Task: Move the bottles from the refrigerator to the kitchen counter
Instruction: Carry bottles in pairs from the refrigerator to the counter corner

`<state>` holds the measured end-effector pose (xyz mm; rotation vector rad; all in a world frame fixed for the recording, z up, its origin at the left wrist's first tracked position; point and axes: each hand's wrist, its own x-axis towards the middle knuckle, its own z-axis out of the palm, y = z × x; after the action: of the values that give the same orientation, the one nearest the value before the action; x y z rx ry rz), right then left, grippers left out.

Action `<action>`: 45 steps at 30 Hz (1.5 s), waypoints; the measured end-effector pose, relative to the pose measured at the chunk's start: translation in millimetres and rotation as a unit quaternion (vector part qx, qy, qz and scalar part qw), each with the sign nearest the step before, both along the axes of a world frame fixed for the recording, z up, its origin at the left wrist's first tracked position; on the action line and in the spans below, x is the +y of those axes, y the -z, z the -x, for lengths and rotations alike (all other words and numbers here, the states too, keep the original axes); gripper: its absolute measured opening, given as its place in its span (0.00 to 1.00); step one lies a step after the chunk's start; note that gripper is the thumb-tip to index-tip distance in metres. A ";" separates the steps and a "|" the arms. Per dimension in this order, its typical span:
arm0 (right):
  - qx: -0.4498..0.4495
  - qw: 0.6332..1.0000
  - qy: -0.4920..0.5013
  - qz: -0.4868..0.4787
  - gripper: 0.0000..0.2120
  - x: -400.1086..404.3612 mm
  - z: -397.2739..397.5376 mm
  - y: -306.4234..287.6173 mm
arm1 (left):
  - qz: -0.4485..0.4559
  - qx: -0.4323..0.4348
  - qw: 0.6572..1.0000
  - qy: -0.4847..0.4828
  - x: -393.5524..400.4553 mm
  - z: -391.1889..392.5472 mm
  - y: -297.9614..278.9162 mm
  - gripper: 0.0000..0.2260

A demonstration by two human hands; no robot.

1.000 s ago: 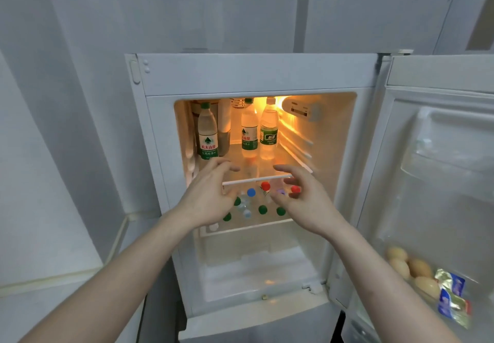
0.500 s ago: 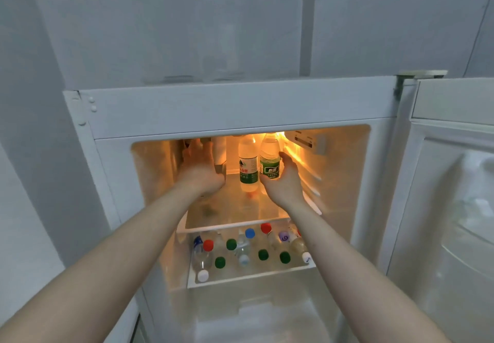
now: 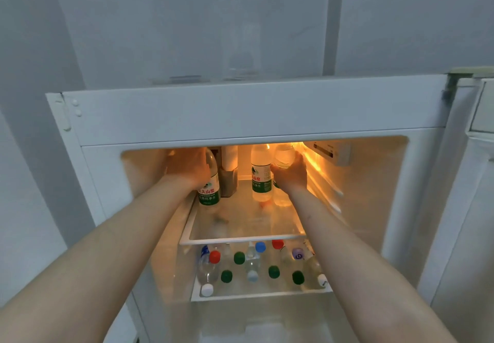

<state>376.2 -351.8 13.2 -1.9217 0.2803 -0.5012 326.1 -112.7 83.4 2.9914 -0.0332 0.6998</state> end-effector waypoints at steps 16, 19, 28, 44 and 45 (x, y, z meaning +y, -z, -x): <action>-0.108 0.991 -0.010 0.074 0.30 6.5 51.5 29.7 | 0.087 -0.050 0.994 0.047 -5.6 5.2 4.6 0.16; -0.129 0.989 -0.029 0.069 0.30 12.8 72.8 35.5 | 0.079 -0.069 0.988 0.111 -10.3 25.7 11.5 0.14; -0.122 0.989 -0.049 0.073 0.33 34.1 121.4 54.4 | 0.077 -0.069 0.982 0.157 4.6 96.1 53.2 0.12; -0.128 0.975 -0.178 -0.015 0.35 88.3 281.0 35.5 | 0.266 -0.148 0.936 0.179 70.7 306.6 70.2 0.14; -0.123 0.972 -0.201 -0.006 0.34 91.5 290.0 38.8 | 0.272 -0.140 0.937 0.170 76.9 322.6 74.8 0.13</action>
<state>86.2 -260.3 -25.6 -1.8190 -0.2636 -0.4556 3.5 -35.8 8.6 2.2653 -0.3099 0.9052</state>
